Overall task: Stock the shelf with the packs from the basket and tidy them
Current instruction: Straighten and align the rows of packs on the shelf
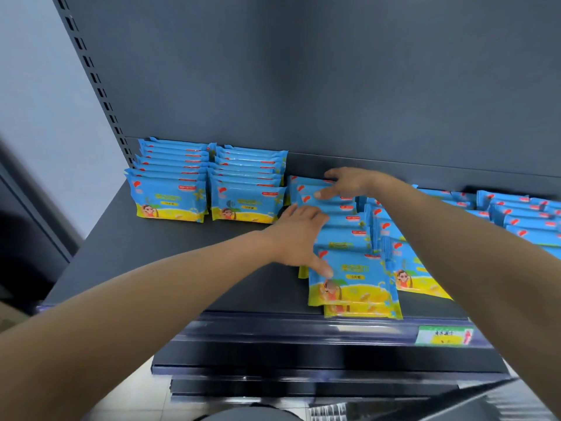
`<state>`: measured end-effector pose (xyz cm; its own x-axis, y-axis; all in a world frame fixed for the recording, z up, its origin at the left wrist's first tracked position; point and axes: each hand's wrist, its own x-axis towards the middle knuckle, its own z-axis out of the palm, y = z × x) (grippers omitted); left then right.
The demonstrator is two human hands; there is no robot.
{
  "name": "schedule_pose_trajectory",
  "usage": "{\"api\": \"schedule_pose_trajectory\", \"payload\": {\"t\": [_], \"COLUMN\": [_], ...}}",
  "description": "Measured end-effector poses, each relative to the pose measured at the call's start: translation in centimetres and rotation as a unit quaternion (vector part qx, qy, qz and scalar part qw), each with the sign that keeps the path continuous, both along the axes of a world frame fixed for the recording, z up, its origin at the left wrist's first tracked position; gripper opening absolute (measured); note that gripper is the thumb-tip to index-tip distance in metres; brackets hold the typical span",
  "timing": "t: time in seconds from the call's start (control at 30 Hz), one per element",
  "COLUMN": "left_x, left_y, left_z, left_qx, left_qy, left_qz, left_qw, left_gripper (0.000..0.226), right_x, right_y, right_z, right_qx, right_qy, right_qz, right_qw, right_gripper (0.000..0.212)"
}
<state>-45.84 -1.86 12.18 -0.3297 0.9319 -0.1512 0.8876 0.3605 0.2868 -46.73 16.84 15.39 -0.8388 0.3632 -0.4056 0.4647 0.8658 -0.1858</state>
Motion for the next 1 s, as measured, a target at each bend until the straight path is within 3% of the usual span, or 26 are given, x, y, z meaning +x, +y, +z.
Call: {"api": "schedule_pose_trajectory", "payload": {"t": [0.17,0.4,0.5,0.7,0.77,0.9,1.0], "left_x": [-0.3,1.5,1.6,1.5,1.4,1.4,1.7], "left_y": [0.4,1.5,1.5,1.7,1.6,0.7,0.2], "left_z": [0.9,0.2,-0.2,0.1,0.3,0.7,0.4], "left_qx": [0.029,-0.014,0.021,-0.022,-0.027,0.030,0.049], "left_qy": [-0.022,-0.012,0.016,-0.025,-0.043,-0.170,-0.179], "left_qz": [0.052,0.018,-0.037,-0.071,-0.052,0.058,0.107], "left_qw": [0.998,1.000,0.999,0.997,0.997,0.983,0.977], "left_gripper": [0.079,0.098,0.078,0.043,0.038,0.038,0.036], "right_x": [-0.8,-2.5,-3.0,-3.0,-2.8,-2.6,-2.7], "right_y": [0.7,1.4,1.5,1.4,1.5,1.3,1.1], "right_z": [-0.5,-0.6,-0.8,-0.6,-0.6,-0.8,-0.7], "right_qx": [0.015,0.025,0.029,-0.015,-0.037,-0.036,-0.031], "right_qy": [-0.037,-0.087,-0.106,-0.114,-0.120,-0.131,-0.134], "right_qz": [0.017,0.058,0.080,0.087,0.086,0.089,0.089], "right_qw": [0.999,0.994,0.991,0.990,0.988,0.987,0.986], "right_gripper": [0.092,0.081,0.071,0.063,0.064,0.061,0.061]}}
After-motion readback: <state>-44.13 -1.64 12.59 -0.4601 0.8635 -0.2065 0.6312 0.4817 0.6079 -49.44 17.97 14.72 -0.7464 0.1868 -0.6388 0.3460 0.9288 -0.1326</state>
